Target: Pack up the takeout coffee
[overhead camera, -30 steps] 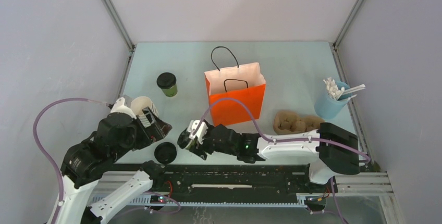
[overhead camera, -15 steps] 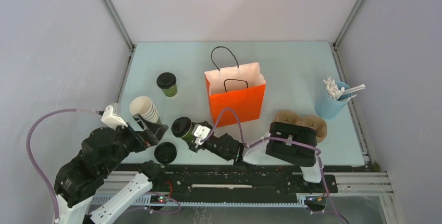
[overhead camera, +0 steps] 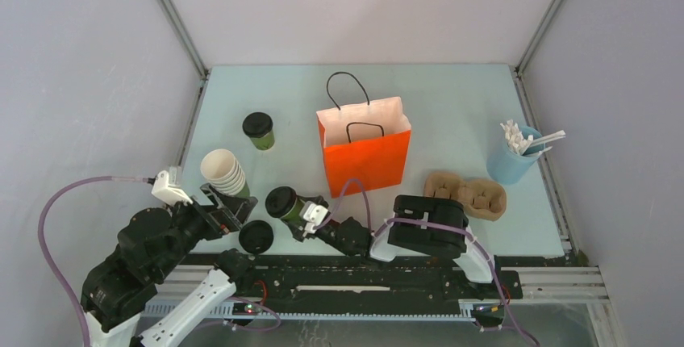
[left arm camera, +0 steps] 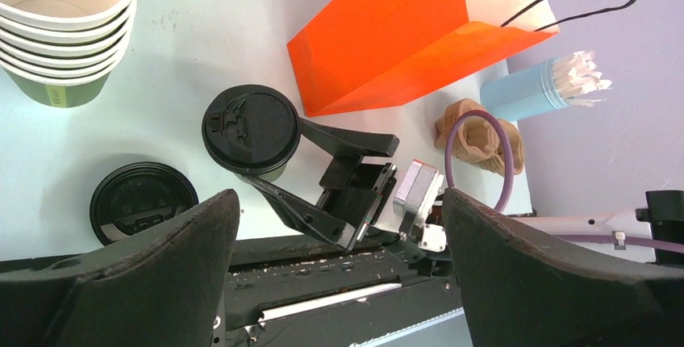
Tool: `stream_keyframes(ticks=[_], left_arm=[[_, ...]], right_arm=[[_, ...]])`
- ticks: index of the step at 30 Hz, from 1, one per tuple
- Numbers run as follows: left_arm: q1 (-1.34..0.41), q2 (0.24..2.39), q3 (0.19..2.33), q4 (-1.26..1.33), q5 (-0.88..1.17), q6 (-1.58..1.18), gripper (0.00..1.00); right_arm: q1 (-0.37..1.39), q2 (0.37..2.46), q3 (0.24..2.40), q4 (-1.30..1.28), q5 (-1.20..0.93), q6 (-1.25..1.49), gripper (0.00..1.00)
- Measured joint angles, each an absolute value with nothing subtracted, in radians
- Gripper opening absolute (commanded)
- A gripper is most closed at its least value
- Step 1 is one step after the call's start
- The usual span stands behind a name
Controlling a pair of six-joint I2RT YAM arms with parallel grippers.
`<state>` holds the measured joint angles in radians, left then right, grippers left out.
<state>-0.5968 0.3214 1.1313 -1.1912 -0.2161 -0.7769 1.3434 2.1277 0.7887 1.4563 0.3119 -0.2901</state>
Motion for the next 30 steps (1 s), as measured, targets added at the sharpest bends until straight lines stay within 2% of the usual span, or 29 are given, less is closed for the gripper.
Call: stream_keyframes(ticks=[15, 26, 30], left_arm=[[-0.597, 0.319, 1.132, -1.190, -0.205, -0.741, 1.00], [-0.597, 0.311, 1.131, -1.179, -0.201, -0.741, 1.00], [-0.597, 0.309, 1.110, -1.159, -0.199, -0.744, 0.97]], right_arm=[[1.356, 2.155, 0.781, 1.511, 0.350, -0.255, 0.87], [1.376, 2.164, 0.700, 1.492, 0.366, -0.202, 0.94], [1.380, 2.154, 0.645, 1.491, 0.376, -0.168, 0.99]])
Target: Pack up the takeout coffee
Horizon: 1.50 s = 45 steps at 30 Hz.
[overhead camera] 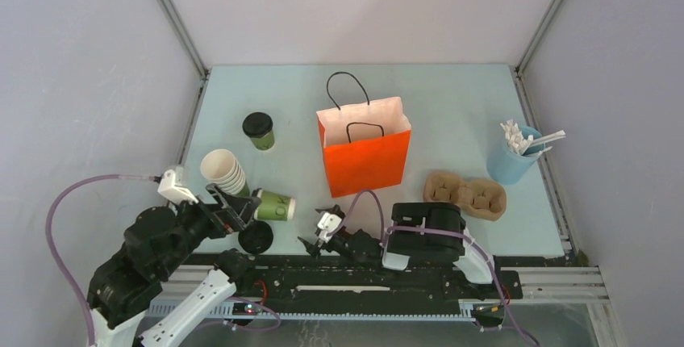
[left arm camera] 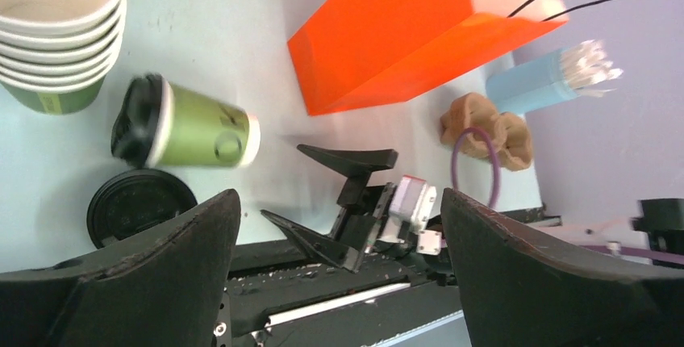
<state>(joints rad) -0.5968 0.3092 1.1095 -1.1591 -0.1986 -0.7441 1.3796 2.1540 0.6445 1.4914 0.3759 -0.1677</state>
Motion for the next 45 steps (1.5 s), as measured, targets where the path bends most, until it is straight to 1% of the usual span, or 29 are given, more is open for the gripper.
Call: stream_keyframes(ticks=[3, 7, 13, 17, 23, 27, 33, 45], left_arm=[[-0.597, 0.312, 1.047, -1.154, -0.197, -0.752, 0.97], [-0.597, 0.316, 0.993, -1.160, -0.199, -0.752, 0.99], [-0.597, 0.283, 0.995, -1.180, -0.236, -0.751, 0.99], [-0.597, 0.243, 0.995, -1.197, -0.264, -0.752, 1.00], [-0.597, 0.165, 0.996, -1.200, -0.284, -0.752, 0.99], [-0.597, 0.151, 0.996, -1.198, -0.284, -0.752, 1.00], [-0.597, 0.142, 0.994, -1.189, -0.280, -0.751, 1.00], [-0.597, 0.141, 0.976, -1.166, -0.236, -0.749, 1.00]], right_arm=[[1.390, 2.127, 0.601, 1.471, 0.355, -0.133, 1.00], [1.400, 2.047, 0.617, 1.318, 0.312, -0.102, 1.00], [1.413, 1.939, 0.837, 0.898, 0.331, -0.116, 1.00], [1.394, 1.906, 0.958, 0.687, 0.356, -0.108, 1.00], [1.331, 1.889, 1.094, 0.393, 0.423, -0.101, 1.00], [1.270, 1.895, 1.238, 0.191, 0.478, -0.070, 1.00], [1.199, 1.978, 1.483, -0.011, 0.553, -0.065, 1.00], [1.111, 2.362, 2.068, -0.379, 0.656, -0.035, 1.00]])
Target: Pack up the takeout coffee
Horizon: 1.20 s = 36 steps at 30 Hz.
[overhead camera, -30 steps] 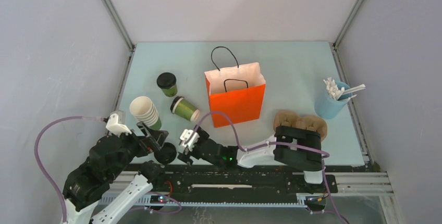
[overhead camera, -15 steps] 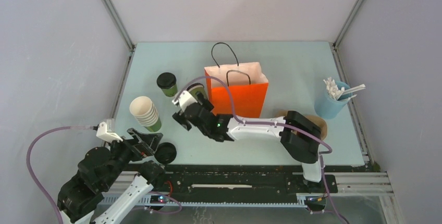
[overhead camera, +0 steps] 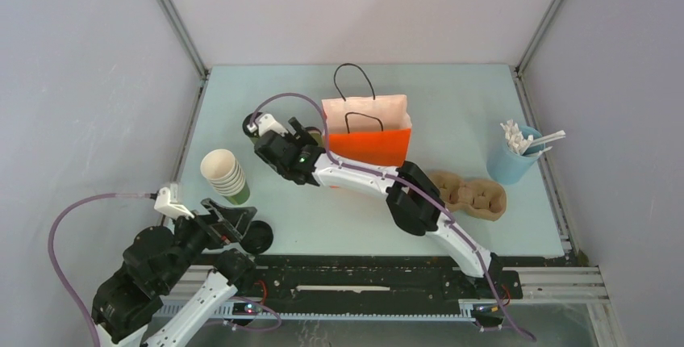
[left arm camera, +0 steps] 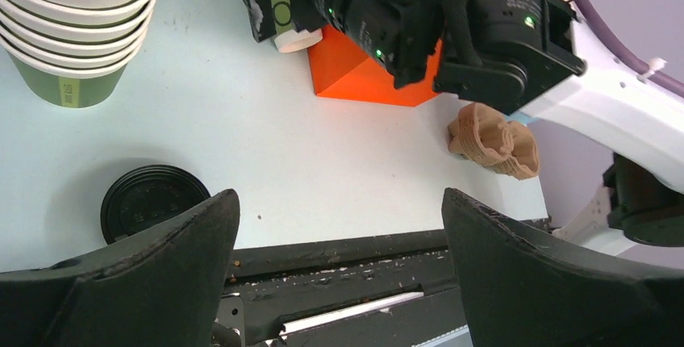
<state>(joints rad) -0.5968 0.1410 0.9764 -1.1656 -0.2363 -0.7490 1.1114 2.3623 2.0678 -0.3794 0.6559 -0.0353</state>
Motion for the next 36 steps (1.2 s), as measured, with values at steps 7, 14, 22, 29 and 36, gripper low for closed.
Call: stream_keyframes(ticks=[7, 14, 22, 29, 36], left_arm=[[-0.597, 0.141, 0.974, -1.144, -0.207, -0.748, 1.00], [-0.597, 0.141, 0.961, -1.124, -0.177, -0.747, 1.00], [-0.597, 0.141, 0.961, -1.115, -0.161, -0.747, 1.00], [-0.597, 0.141, 0.961, -1.115, -0.152, -0.747, 1.00], [-0.597, 0.136, 0.961, -1.113, -0.147, -0.748, 1.00]], right_arm=[[1.065, 2.445, 2.210, -0.502, 0.691, 0.041, 1.00], [1.019, 2.467, 2.216, -0.543, 0.688, 0.082, 1.00], [1.000, 2.535, 2.277, -0.561, 0.628, 0.117, 0.96], [0.996, 2.543, 2.277, -0.563, 0.585, 0.158, 0.81], [1.013, 2.499, 2.196, -0.496, 0.570, 0.165, 0.71]])
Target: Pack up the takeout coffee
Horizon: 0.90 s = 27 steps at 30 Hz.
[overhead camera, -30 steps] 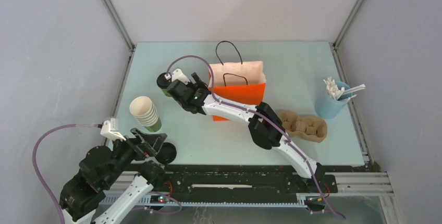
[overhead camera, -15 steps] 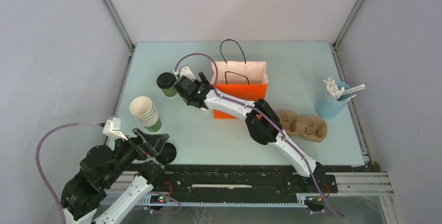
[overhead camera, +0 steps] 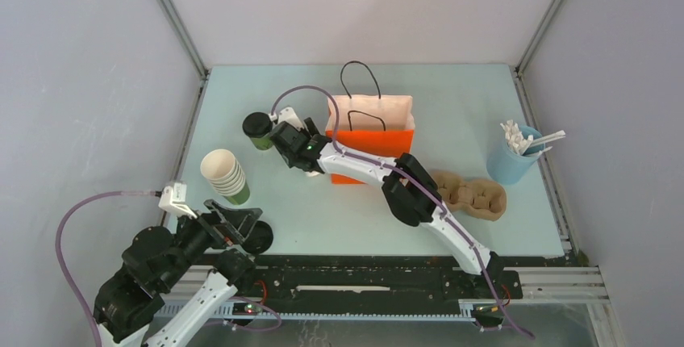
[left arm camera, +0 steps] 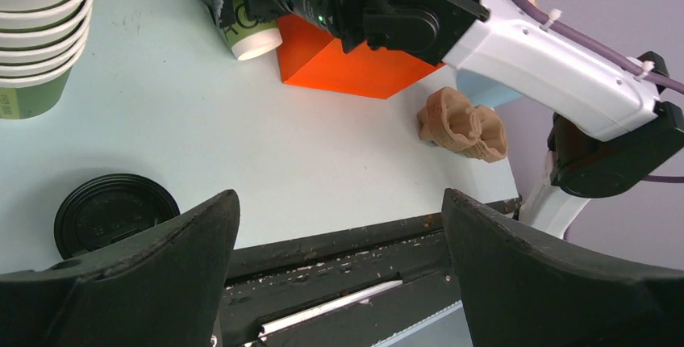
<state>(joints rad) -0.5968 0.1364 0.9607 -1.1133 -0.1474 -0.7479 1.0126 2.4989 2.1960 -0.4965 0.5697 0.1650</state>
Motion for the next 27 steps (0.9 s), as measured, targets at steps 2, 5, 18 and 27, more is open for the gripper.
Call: stream_keyframes(ticks=[2, 5, 18, 27], left_arm=[[-0.597, 0.131, 0.961, -1.108, -0.146, -0.748, 1.00], [-0.597, 0.130, 0.961, -1.098, -0.146, -0.748, 1.00], [-0.596, 0.006, 0.791, -0.698, -0.035, -0.792, 1.00], [-0.596, 0.139, 0.656, -0.217, 0.223, -0.895, 1.00]], right_arm=[[1.027, 2.456, 2.142, -0.489, 0.564, 0.165, 0.71], [1.066, 2.348, 2.040, -0.482, 0.540, 0.176, 0.71], [1.239, 1.393, 1.321, -0.131, 0.288, 0.396, 0.71], [1.213, 1.234, 1.172, 0.244, 0.246, 0.493, 0.72]])
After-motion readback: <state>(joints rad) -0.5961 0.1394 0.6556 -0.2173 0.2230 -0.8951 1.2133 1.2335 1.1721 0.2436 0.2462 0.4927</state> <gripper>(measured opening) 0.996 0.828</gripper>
